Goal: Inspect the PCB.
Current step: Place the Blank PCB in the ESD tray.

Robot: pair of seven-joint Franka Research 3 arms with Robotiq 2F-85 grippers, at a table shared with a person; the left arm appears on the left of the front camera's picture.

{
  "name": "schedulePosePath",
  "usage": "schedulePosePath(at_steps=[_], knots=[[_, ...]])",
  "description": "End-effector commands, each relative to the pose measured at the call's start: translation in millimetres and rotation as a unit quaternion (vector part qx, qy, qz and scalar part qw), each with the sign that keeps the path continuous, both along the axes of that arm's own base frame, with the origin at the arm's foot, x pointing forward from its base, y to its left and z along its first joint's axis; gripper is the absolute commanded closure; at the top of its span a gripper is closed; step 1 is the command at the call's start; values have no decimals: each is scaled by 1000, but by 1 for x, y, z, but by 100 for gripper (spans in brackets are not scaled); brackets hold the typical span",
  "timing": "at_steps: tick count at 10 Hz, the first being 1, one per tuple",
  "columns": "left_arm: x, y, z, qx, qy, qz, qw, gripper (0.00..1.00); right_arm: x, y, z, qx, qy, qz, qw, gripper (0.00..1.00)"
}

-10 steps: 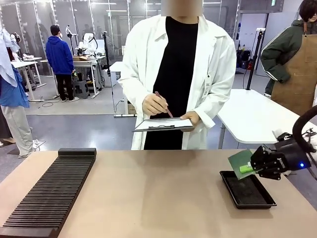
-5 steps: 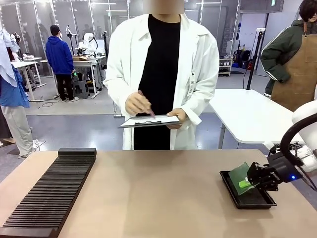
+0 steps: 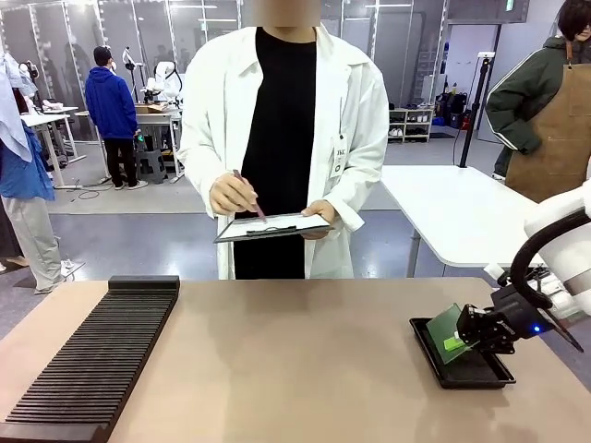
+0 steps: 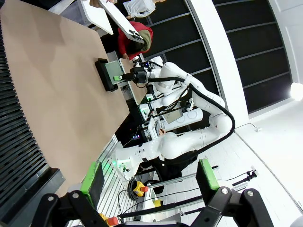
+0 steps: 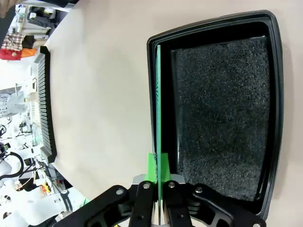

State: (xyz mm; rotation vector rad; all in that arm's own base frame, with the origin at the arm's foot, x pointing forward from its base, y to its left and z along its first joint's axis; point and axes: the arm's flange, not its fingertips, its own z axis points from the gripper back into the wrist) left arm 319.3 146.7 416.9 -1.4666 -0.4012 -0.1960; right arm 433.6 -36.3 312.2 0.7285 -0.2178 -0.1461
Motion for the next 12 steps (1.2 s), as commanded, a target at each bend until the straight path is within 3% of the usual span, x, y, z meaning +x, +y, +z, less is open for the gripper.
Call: schedulePosePath(at_steps=[1, 4, 9, 12], knots=[[-1, 1, 1, 4, 2, -2, 1000, 0, 9, 3, -6, -25, 5, 1, 1000, 97], [-1, 1, 1, 4, 2, -2, 1000, 0, 10, 3, -8, -39, 6, -1, 999, 97], [-1, 1, 1, 4, 2, -2, 1000, 0, 4, 8, 0, -68, 0, -13, 998, 36], [-1, 1, 1, 4, 2, -2, 1000, 0, -5, 18, 23, -119, -23, -18, 992, 3]])
